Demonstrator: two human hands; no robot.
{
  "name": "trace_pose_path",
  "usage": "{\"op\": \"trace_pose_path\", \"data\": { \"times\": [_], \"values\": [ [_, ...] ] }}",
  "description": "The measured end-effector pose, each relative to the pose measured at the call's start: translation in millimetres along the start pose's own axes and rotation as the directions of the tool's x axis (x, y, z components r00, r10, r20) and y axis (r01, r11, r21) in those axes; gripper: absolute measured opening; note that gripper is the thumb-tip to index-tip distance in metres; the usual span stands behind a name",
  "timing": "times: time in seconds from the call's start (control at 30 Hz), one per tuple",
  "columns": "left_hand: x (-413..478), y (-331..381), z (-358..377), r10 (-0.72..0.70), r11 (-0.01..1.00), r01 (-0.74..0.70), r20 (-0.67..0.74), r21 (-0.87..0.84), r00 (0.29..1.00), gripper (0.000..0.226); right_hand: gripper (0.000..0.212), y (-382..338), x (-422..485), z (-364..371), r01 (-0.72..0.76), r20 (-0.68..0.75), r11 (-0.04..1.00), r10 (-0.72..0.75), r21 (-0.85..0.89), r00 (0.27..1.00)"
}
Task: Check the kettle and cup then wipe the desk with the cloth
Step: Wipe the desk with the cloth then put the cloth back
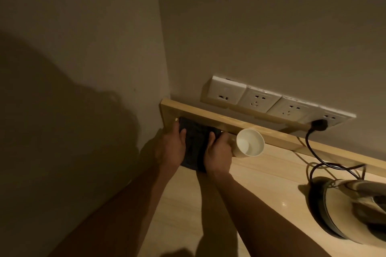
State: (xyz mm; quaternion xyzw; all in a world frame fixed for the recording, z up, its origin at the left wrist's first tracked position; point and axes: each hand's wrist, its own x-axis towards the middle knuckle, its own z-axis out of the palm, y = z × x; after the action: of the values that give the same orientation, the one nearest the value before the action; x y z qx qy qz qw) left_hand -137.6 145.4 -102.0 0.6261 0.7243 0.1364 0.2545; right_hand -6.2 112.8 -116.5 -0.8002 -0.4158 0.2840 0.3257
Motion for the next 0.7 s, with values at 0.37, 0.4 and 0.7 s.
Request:
{"op": "trace_pose_path", "data": {
  "times": [0.37, 0.4, 0.7],
  "values": [
    [-23.3, -23.8, 3.9, 0.307, 0.902, -0.303, 0.038, 0.308, 0.951, 0.063, 0.067, 19.9, -33.5, -6.3, 0.402, 0.216, 0.778, -0.34, -0.482, 0.916],
    [-21.4, -26.2, 7.6, 0.33, 0.872, -0.339, 0.089, 0.352, 0.94, 0.064, 0.07, 23.0, -30.0, -4.4, 0.394, 0.251, 0.776, -0.308, -0.493, 0.918],
    [-25.5, -37.9, 9.9, 0.324, 0.834, -0.377, 0.195, 0.403, 0.926, 0.073, 0.078, 32.6, -33.1, -10.2, 0.374, 0.326, 0.763, -0.225, -0.527, 0.918]
  ]
}}
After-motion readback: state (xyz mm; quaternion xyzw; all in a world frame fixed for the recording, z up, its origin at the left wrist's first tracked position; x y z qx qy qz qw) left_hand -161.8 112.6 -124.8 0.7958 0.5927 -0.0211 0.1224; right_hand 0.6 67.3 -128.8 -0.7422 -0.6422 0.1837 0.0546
